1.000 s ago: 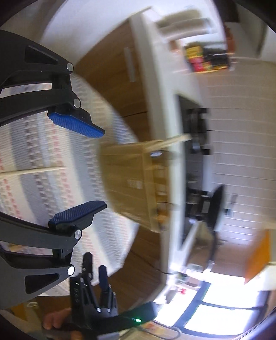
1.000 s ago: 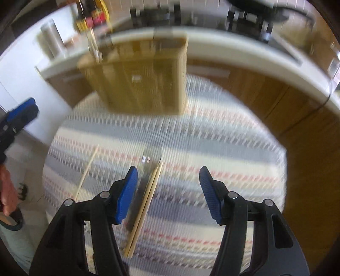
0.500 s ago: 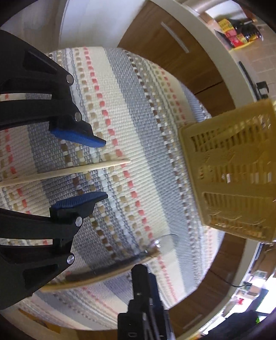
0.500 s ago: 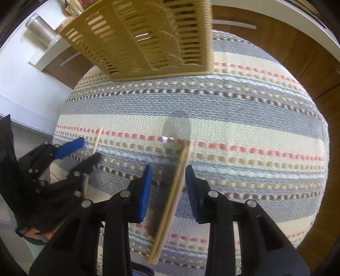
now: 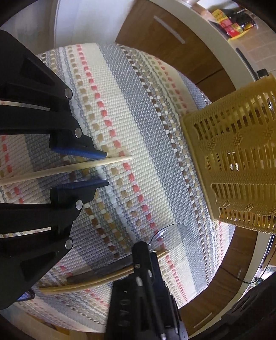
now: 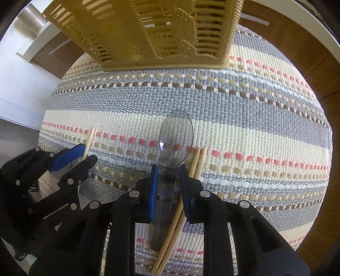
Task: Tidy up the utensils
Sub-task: 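Grasp a single wooden chopstick with left tool while right tool grasps a clear spoon, then carry chopstick and clear spoon over the yellow basket and open both tools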
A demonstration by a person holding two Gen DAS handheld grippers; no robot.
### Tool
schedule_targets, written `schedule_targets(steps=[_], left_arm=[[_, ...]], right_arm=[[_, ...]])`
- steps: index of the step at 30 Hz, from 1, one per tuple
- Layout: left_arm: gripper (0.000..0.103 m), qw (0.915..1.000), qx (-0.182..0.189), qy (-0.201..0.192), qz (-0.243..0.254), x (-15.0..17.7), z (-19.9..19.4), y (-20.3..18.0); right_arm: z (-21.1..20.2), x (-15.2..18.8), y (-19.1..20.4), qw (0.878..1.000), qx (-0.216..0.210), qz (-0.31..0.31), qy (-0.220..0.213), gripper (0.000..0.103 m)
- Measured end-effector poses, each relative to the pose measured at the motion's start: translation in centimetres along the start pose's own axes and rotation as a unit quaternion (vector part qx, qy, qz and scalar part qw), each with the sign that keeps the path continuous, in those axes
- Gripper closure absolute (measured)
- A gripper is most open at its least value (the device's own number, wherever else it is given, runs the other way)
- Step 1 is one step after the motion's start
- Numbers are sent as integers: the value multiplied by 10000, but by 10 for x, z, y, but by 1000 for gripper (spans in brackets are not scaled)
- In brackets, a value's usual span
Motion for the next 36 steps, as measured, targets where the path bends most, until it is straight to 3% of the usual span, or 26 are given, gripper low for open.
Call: schedule_targets(steps=[1, 2, 4, 7, 13, 16, 19, 20, 21, 24, 28, 32, 36], left_arm=[[85, 10000, -8, 12, 19, -3, 1, 0], [91, 10000, 6, 4, 55, -5, 3, -1], [99, 10000, -70, -1, 49, -9, 4, 1], [99, 9998, -30, -132, -131, -6, 2, 3], [99, 9913, 152, -483, -1215, 5, -4, 44], [99, 9895, 206, -487, -1344, 8, -3, 53], [99, 9893, 294, -556, -1319, 4, -5, 52], [99, 9894, 304, -581, -1295, 2, -6, 51], [99, 9895, 320, -598, -1278, 3, -8, 52], [99, 9898, 328, -654, -1226, 2, -10, 47], [99, 9882, 341, -738, -1296, 0, -12, 51], [99, 9872, 352, -823, -1318, 0, -18, 57], [99, 9865, 285, -978, -1284, 1, -28, 62]], right_arm=[[2, 1, 5, 10000, 9, -53, -10, 86], [4, 3, 12, 9999, -50, -110, 12, 94], [7, 8, 22, 9996, -26, -296, 8, 93], [10, 16, 35, 9987, 16, -499, -99, 94], [12, 25, 48, 9978, -231, -609, -149, 94], [7, 24, 45, 9968, -229, -691, -319, 92], [-2, 19, 44, 9955, -625, -605, -375, 72], [-6, 16, 44, 9948, -724, -554, -456, 52], [-10, 13, 45, 9937, -835, -506, -554, 40], [-16, 5, 45, 9922, -724, -588, -825, 40], [-2, -1, 50, 9944, -385, -721, -678, 47], [22, -6, 52, 9963, 36, -706, -488, 61], [28, -10, 59, 9949, 250, -764, -607, 73]])
Point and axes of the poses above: each gripper's, at about its wrist camera, not at the fingertips, and z roughly the way its jaws point, y to its left, x to its underside, the point moved 10 cm from there along z, roughly the way its jaws point, and after that the axes turned 14 degrees about z, right-handed, at the moved point
